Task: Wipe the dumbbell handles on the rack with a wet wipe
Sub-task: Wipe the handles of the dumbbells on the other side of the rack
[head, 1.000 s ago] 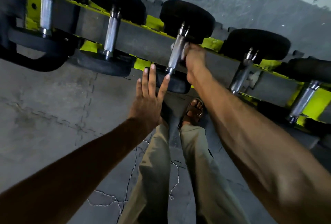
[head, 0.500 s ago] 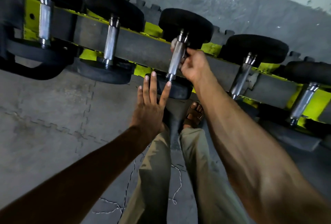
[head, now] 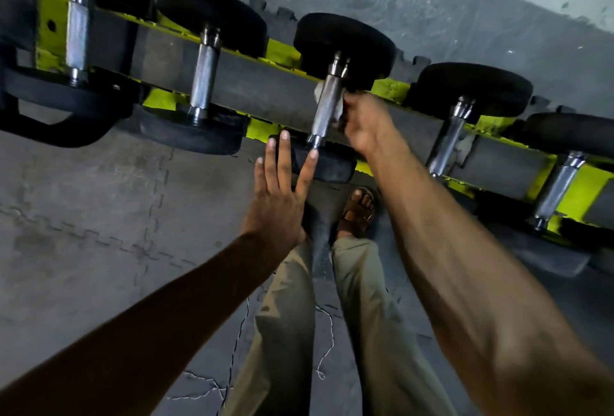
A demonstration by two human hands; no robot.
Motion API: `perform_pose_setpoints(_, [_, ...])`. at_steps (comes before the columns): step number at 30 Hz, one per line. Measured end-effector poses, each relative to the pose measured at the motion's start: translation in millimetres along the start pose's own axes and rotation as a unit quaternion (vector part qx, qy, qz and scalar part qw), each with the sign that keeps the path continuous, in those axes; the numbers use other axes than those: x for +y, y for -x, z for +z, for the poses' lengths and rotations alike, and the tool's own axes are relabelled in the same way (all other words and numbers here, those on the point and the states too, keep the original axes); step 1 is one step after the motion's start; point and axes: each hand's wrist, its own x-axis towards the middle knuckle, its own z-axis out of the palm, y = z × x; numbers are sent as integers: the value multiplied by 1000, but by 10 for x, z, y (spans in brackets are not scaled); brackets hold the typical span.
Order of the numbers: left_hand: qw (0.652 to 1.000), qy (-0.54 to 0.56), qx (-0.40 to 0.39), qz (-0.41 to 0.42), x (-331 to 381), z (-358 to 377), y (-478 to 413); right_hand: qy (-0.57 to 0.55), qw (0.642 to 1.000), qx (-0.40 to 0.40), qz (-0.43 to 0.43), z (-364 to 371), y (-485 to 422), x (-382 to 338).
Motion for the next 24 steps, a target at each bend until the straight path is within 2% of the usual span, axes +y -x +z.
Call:
perform_pose_setpoints(2, [1000,-7,1,2,-14,-11,-22,-96,995,26,9,82,-197,-145])
perform_pose_setpoints(5, [1000,-12,-3,-2,-19,-4,-25,-167,984,52,22,145,-252,-73])
perform_pose_setpoints(6, [1000,-13,-3,-2,-3,-4,-11,-175,983,59,3,165,-215,14])
perform_pose_setpoints(9, [1000,-20,3,-4,19,6,0,-104,979,126,-121,169,-22,205])
perform_pose_setpoints(11, [1000,-16,6,-6,9,-1,1,25,952,175,-251,138,70,269])
perform_pose_setpoints(13, [1000,-13,8,-8,-1,1,3,231,882,182,-369,61,186,328])
perform_pose_setpoints(15, [1000,-8,13,-6,-9,5,-6,405,771,141,-471,-46,257,368])
perform_pose_setpoints(17, [1000,-2,14,-5,1,0,-8,497,672,80,-544,-123,228,305])
perform_pose_setpoints(18, [1000,2,11,-9,2,6,-12,529,635,63,-560,-151,168,246])
perform_pose_setpoints(21, [1000,-8,0,-8,7,21,-24,629,544,90,-547,-230,70,42])
perform_pose_setpoints(22, [1000,-4,0,-10,-1,32,-23,663,519,62,-535,-247,70,24])
perform_pose_setpoints(23, [1000,-3,-1,-10,-8,26,-21,708,474,14,-524,-235,132,6])
perform_pose_setpoints(24, [1000,-4,-6,-9,-9,12,-16,756,412,-66,-504,-223,174,6])
